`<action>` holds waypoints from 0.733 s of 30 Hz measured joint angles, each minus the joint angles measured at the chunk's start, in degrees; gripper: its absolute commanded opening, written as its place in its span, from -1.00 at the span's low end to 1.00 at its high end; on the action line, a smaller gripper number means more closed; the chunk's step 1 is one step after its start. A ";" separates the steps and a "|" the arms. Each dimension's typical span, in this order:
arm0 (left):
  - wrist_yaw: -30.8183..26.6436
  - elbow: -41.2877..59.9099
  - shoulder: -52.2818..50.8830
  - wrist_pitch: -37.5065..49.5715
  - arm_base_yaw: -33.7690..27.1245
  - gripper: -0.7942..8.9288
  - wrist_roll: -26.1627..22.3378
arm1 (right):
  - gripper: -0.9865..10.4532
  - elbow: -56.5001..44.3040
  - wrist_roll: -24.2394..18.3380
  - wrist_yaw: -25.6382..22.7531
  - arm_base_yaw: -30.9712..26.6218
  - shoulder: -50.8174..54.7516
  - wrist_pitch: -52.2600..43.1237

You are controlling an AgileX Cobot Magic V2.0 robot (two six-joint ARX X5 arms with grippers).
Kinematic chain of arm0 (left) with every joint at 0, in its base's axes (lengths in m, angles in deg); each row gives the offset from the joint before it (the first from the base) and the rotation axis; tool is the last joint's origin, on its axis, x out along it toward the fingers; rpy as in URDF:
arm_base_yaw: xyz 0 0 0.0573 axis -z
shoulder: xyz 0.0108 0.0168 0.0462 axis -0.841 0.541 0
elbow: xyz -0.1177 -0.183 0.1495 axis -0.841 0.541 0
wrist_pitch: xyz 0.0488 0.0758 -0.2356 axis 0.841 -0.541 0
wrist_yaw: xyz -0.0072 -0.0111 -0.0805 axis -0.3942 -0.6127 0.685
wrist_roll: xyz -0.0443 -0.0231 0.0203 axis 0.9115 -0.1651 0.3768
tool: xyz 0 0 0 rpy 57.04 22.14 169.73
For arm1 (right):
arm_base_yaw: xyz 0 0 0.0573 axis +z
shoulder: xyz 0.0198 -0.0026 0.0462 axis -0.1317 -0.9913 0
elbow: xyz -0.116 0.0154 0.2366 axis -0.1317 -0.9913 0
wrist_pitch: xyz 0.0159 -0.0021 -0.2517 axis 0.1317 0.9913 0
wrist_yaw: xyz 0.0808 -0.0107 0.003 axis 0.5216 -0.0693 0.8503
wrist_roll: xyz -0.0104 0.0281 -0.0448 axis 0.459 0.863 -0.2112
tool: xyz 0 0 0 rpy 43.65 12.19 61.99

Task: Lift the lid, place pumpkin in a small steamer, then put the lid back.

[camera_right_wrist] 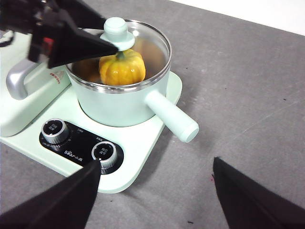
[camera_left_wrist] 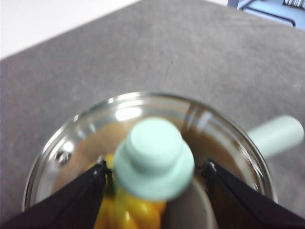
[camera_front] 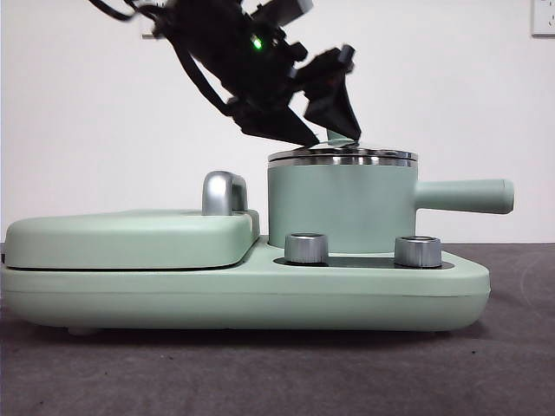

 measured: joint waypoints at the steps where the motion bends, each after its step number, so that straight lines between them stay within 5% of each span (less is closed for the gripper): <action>1: 0.02 0.00 -0.94 -2.01 0.00 -0.24 0.37 | -0.20 0.00 0.00 0.00 0.00 0.00 0.00; 16: 0.11 0.04 -18.16 -27.43 -0.44 -0.28 6.36 | -0.19 0.00 0.00 6.36 0.00 -5.44 -2.38; 22: 0.07 4.48 -24.83 -29.83 -1.73 -0.28 7.08 | -0.19 0.00 0.00 10.21 0.00 -12.02 -7.85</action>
